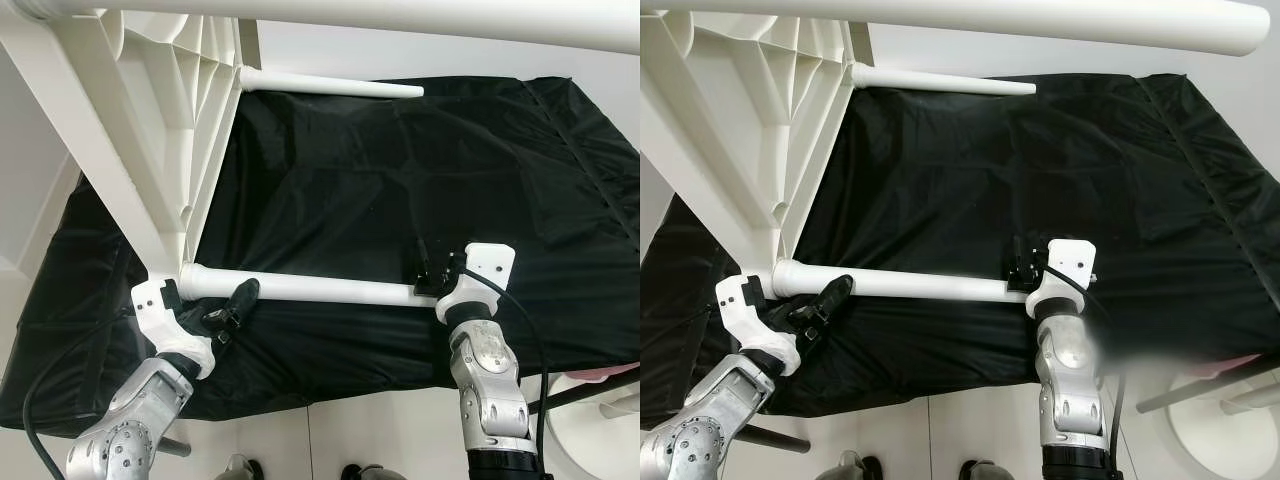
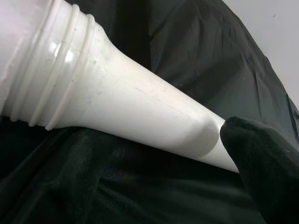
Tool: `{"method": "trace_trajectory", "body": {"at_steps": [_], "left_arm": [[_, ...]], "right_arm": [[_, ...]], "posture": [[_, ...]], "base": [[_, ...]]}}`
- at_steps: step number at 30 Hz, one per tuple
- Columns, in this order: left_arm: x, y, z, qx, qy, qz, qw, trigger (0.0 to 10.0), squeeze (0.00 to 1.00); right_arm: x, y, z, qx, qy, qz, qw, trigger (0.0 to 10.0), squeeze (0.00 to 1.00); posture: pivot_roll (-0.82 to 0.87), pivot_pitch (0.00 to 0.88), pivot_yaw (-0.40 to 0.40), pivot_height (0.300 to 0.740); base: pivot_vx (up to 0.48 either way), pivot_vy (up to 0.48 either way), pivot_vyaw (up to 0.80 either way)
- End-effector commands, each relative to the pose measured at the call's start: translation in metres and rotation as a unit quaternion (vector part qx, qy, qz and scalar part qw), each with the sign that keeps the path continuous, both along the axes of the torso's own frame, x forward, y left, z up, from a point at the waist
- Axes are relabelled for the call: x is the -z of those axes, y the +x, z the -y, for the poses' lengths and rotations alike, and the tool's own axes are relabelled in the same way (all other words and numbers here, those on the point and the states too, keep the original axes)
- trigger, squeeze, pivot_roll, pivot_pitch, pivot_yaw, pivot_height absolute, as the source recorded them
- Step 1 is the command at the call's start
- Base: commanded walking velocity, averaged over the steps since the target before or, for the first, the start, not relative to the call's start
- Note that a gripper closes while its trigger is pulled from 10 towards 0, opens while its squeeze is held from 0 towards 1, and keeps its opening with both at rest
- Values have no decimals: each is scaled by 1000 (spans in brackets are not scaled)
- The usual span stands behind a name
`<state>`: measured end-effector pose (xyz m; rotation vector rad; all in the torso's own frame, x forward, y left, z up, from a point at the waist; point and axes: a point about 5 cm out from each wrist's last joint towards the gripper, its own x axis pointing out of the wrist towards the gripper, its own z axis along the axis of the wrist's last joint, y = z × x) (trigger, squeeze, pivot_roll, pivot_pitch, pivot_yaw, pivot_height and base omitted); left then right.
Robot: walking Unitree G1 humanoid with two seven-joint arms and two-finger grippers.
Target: Building children table
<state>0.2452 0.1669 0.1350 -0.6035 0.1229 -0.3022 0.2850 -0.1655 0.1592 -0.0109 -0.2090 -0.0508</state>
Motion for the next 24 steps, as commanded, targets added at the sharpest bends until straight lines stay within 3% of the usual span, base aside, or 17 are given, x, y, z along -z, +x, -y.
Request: {"method": "trace_trajectory", "body": {"at_steps": [1,24], "left_arm": [[-110,-55,32,156,170,286,930,10000,0],[-109,-58,30,156,197,286,925,10000,0]], "right_arm": [[3,1,-2,-7,-4,-4,1000,10000,0],[6,8,-9,-36,-9,-4,999,10000,0]], "posture": [[71,160,14,740],[82,139,4,740]], "base": [[0,0,0],[0,0,0]]}}
